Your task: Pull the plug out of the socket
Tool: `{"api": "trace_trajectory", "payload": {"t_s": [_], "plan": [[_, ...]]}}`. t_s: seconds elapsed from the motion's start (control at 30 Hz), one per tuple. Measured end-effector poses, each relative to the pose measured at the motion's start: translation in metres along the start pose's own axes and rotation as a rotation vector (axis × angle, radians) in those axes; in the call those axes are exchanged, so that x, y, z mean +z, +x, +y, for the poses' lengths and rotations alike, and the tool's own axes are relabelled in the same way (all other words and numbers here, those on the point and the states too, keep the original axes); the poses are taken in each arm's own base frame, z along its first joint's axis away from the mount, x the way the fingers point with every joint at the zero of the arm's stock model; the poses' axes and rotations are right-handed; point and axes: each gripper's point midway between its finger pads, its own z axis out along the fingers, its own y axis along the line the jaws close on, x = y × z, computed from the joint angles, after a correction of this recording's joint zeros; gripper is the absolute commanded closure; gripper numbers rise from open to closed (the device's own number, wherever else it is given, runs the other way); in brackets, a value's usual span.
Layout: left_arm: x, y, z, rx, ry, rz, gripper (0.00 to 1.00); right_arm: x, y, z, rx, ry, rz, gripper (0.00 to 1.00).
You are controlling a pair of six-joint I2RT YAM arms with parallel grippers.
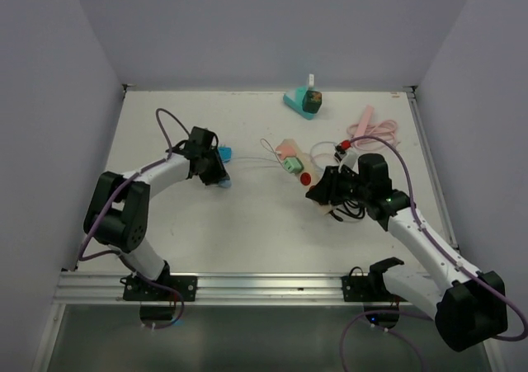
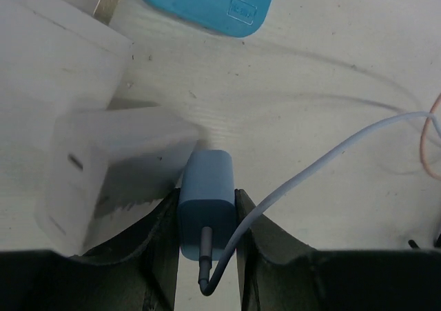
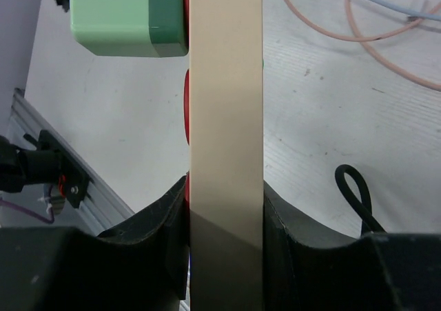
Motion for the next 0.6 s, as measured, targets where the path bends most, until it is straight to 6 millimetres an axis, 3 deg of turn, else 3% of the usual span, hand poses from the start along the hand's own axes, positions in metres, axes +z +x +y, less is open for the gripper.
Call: {"api": "trace_trajectory", "payload": {"t_s": [0.13, 0.3, 0.43, 0.6], "plan": [[-0.009, -0.001, 0.02, -0.036, -0.026, -0.021, 0.96, 0.001, -0.006, -0.014, 0.022, 0.085, -0.037, 1.0], [-0.031, -0.034, 0.042, -0.098, -0.056, -0.13, 0.72, 0.0, -0.013, -0.029, 0.037, 0.17, -0.078, 1.0], [-0.042, -0.041, 0.036, -0.09, -0.025, -0.164, 0.48, -0.001, -0.014, -0.034, 0.039, 0.202, -0.086, 1.0], [-0.058, -0.041, 0.024, -0.079, 0.043, -0.18, 0.28, -0.001, -0.012, -0.038, 0.045, 0.223, -0.079, 1.0]]}}
